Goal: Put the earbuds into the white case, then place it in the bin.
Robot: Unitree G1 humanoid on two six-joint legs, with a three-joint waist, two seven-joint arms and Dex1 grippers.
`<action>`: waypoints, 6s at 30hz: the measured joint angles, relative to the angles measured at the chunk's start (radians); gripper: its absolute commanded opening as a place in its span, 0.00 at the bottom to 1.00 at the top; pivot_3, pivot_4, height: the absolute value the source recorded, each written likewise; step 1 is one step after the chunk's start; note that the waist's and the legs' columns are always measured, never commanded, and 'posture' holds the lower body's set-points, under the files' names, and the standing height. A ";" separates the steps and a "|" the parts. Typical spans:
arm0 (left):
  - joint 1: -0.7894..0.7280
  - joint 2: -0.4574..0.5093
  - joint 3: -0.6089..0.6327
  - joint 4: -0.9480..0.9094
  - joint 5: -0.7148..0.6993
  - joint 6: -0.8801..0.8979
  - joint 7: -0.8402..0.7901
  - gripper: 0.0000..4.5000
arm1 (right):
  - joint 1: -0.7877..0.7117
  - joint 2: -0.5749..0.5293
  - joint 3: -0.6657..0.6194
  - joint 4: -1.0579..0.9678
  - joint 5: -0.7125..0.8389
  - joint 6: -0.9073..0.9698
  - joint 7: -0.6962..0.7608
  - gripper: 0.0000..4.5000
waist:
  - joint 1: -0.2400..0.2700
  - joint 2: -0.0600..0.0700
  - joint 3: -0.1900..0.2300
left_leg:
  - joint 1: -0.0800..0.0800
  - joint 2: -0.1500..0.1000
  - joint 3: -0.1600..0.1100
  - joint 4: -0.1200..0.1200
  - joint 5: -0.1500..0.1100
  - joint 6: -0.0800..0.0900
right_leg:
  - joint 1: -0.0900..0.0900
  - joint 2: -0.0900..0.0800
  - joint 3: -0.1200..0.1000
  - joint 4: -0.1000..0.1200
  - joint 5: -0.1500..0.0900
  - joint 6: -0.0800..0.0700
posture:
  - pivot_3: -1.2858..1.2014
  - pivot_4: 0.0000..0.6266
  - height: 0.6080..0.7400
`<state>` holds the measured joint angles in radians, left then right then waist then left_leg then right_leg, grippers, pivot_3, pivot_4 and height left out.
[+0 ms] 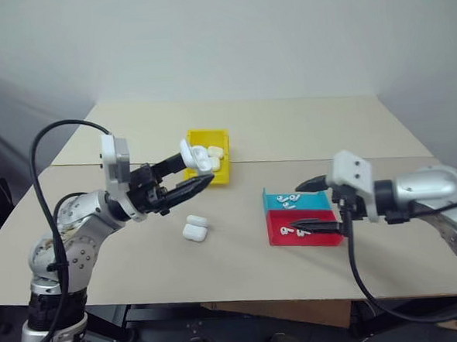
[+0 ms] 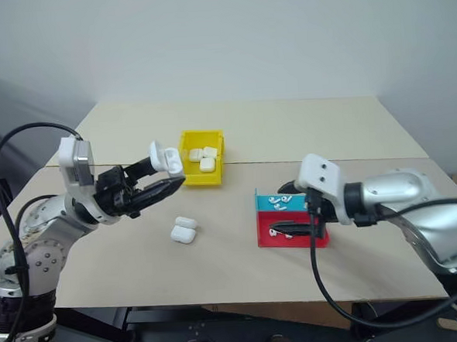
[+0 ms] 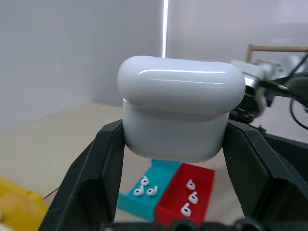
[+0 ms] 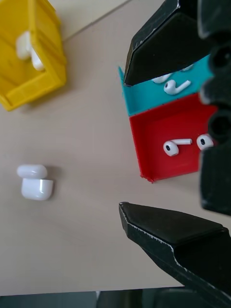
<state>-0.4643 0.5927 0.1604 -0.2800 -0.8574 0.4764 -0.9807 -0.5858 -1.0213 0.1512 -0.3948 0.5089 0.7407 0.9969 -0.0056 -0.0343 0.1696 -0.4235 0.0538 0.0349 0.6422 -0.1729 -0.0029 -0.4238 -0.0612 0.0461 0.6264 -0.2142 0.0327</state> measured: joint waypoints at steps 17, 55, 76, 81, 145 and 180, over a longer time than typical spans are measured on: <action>0.035 -0.040 -0.067 -0.018 0.031 -0.081 -0.198 0.62 | -0.269 0.149 0.440 0.253 -0.369 0.089 0.137 0.64 | -0.009 0.000 0.000 | -0.001 0.000 0.000 0.000 0.000 0.000 | -0.001 0.000 0.000 0.002 0.000 0.001 | 0.52 0.24 1.00; 0.034 -0.051 -0.085 -0.049 0.031 -0.059 -0.159 0.62 | -0.044 0.406 -0.241 0.027 -0.201 0.220 0.051 0.21 | -0.004 0.000 0.000 | 0.000 0.001 -0.002 0.000 0.000 0.000 | 0.001 0.001 -0.003 0.001 0.001 0.005 | 0.52 0.24 1.00; -0.106 -0.107 -0.140 0.044 0.033 0.027 -0.134 0.62 | -0.017 0.779 -0.444 -0.275 0.614 0.313 -0.674 0.21 | -0.017 0.001 0.000 | -0.001 0.004 -0.002 -0.001 0.000 0.001 | 0.000 0.004 -0.002 0.001 0.000 0.000 | 0.52 0.24 1.00; -0.125 -0.123 -0.144 0.060 0.037 0.026 -0.141 0.62 | 0.011 0.718 -0.389 -0.276 0.613 0.268 -0.673 0.21 | -0.016 0.001 0.000 | -0.001 0.005 -0.002 -0.001 0.000 0.001 | -0.001 0.004 -0.002 0.001 -0.001 0.000 | 0.52 0.24 1.00; -0.077 -0.123 -0.096 0.034 0.086 0.000 -0.128 0.62 | -0.484 0.201 0.316 0.726 -0.378 -0.461 0.167 0.72 | -0.034 0.001 0.000 | -0.006 0.005 0.002 -0.004 0.000 0.001 | -0.008 0.004 -0.001 -0.002 0.000 0.001 | 0.52 0.24 1.00; 0.070 -0.045 -0.045 -0.154 0.029 -0.012 0.022 0.62 | -0.718 0.505 0.450 1.674 -1.009 -1.322 0.062 0.27 | -0.039 0.002 0.001 | -0.006 0.001 0.001 -0.008 0.002 0.000 | -0.012 0.002 0.002 0.004 0.005 -0.001 | 0.52 0.24 1.00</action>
<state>-0.3942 0.5472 0.1153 -0.4344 -0.8287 0.4644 -0.9582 -1.3041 -0.5164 0.6013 1.2796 -0.5002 -0.5812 1.0591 -0.0444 -0.0326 0.1702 -0.4297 0.0549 0.0363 0.6340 -0.1712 -0.0030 -0.4360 -0.0589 0.0477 0.6302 -0.2088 0.0319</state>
